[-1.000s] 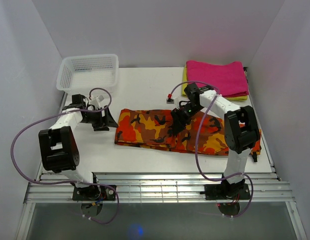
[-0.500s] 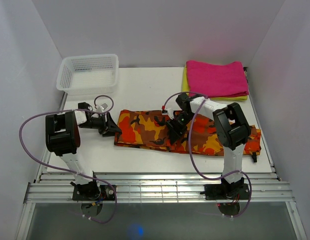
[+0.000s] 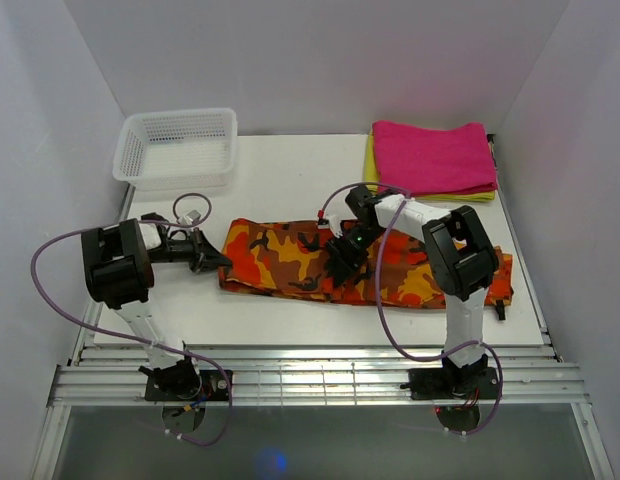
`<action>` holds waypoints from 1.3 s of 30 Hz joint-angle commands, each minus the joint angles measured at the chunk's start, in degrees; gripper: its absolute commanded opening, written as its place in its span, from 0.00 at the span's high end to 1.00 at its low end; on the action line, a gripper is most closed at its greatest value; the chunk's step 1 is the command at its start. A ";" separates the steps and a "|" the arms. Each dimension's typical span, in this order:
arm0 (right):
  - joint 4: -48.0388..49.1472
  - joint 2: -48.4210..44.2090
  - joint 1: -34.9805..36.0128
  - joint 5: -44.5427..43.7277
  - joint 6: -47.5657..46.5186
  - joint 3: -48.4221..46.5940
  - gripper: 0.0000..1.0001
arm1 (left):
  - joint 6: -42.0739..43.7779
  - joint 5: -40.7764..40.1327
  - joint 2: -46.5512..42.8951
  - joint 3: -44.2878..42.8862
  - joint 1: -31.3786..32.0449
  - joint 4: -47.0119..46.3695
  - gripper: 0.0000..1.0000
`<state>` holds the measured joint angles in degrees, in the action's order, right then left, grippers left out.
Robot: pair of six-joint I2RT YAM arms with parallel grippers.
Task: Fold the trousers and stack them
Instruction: Fold the trousers
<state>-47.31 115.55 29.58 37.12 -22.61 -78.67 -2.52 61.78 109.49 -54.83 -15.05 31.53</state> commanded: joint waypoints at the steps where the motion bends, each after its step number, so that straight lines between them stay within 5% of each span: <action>1: 4.50 -0.23 2.05 -3.29 0.80 -1.56 0.41 | 7.25 0.37 -6.92 -6.07 -7.35 9.47 1.00; 7: 2.67 -4.97 2.06 1.82 2.48 -8.68 0.06 | 18.42 -7.71 -12.19 -17.40 -13.34 27.76 1.00; 10: -1.46 -9.19 -1.87 1.81 2.05 -11.06 0.02 | 21.15 -11.58 -13.42 -23.47 -14.57 33.66 1.00; 21: -9.03 -18.69 -38.96 -1.52 -3.14 0.00 0.10 | 14.84 -12.38 -22.65 -32.62 -11.07 34.66 1.00; 39: 0.29 -4.38 -40.40 7.17 2.57 10.12 0.05 | -11.61 -26.00 -23.80 -29.90 16.07 18.49 1.00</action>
<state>-49.80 109.08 -11.60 39.83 -20.82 -69.10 -7.33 36.77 87.64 -85.03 -4.58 55.18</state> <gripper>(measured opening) 0.957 0.026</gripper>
